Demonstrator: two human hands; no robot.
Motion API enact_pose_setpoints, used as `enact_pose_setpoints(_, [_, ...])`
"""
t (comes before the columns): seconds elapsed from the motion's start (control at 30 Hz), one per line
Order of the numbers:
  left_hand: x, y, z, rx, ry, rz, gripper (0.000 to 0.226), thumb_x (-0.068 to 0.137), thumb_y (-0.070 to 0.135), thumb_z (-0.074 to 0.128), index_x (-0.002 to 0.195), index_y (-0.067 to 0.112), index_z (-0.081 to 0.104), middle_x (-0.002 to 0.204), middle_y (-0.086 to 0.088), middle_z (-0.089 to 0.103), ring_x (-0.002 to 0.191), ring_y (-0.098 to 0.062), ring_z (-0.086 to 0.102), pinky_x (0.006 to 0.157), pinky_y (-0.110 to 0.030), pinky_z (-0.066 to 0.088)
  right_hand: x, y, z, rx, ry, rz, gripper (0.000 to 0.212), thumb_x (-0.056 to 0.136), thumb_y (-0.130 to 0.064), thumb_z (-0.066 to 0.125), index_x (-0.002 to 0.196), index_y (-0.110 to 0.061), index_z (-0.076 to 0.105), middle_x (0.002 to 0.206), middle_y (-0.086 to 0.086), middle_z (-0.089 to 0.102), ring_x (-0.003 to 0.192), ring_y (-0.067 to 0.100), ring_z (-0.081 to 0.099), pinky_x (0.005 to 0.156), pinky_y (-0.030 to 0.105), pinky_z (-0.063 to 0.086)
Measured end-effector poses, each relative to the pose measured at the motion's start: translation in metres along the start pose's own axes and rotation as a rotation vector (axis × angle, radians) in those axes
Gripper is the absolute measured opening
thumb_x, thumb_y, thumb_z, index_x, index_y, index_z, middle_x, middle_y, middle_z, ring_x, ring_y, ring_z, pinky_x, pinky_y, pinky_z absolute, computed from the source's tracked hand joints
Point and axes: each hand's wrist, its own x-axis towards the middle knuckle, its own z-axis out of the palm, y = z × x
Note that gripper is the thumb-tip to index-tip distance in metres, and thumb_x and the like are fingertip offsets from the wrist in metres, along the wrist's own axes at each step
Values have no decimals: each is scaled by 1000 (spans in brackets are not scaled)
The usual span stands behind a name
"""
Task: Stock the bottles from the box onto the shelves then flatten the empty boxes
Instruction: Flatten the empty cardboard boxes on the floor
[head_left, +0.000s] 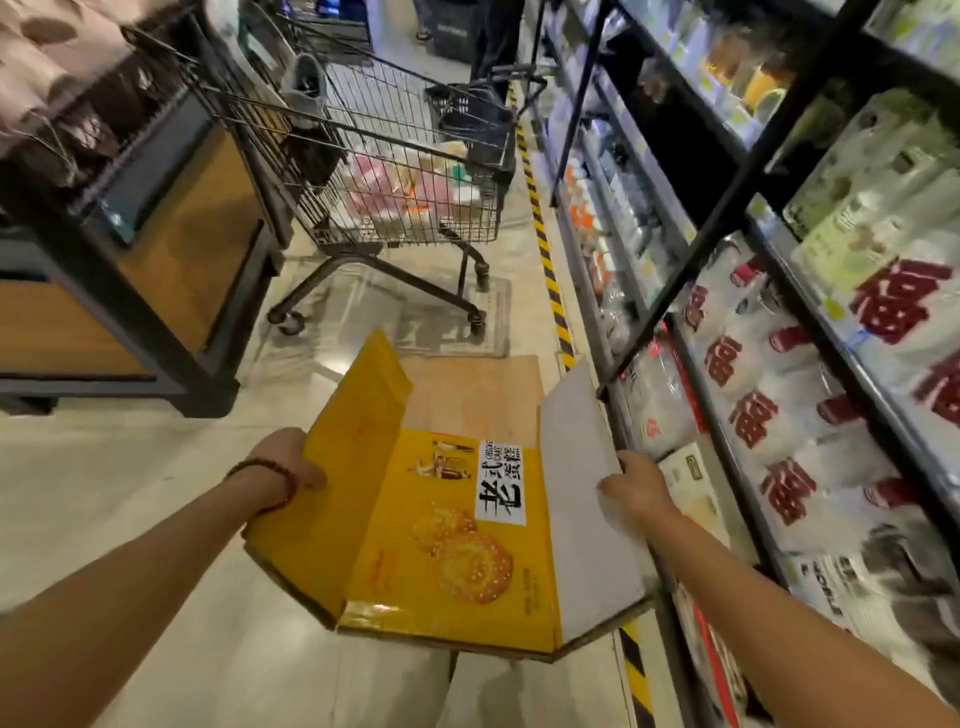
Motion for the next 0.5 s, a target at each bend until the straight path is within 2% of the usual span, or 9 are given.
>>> enact_pose_setpoints(0.1, [40, 33, -18, -28, 55, -2, 55, 79, 21, 72, 125, 3, 50, 127, -20, 53, 113, -36, 51, 93, -41, 42, 61, -22, -15, 23, 5, -36, 25, 83, 7, 52, 105, 1, 63, 94, 9, 62, 85, 27, 57, 60, 26, 41])
enact_pose_setpoints(0.3, [98, 70, -17, -94, 109, -12, 46, 82, 24, 70, 118, 3, 52, 118, -21, 57, 105, -36, 53, 89, -43, 44, 142, -32, -15, 61, 54, -59, 37, 84, 4, 55, 119, -4, 60, 112, 12, 64, 96, 24, 59, 77, 27, 43])
enact_pose_setpoints(0.43, [131, 62, 24, -169, 33, -75, 49, 87, 21, 65, 127, 2, 46, 125, -21, 53, 111, -39, 50, 95, -47, 40, 175, 2, 11, 40, 45, -35, 36, 85, 5, 54, 118, -9, 59, 111, 10, 64, 93, 19, 55, 74, 22, 41])
enact_pose_setpoints(0.5, [158, 49, 56, -165, -6, -100, 50, 86, 22, 66, 127, 4, 47, 125, -21, 54, 110, -38, 52, 95, -47, 40, 195, 32, 33, 31, 19, 9, 32, 87, 4, 54, 114, -13, 57, 104, 4, 61, 95, 18, 56, 64, 7, 40])
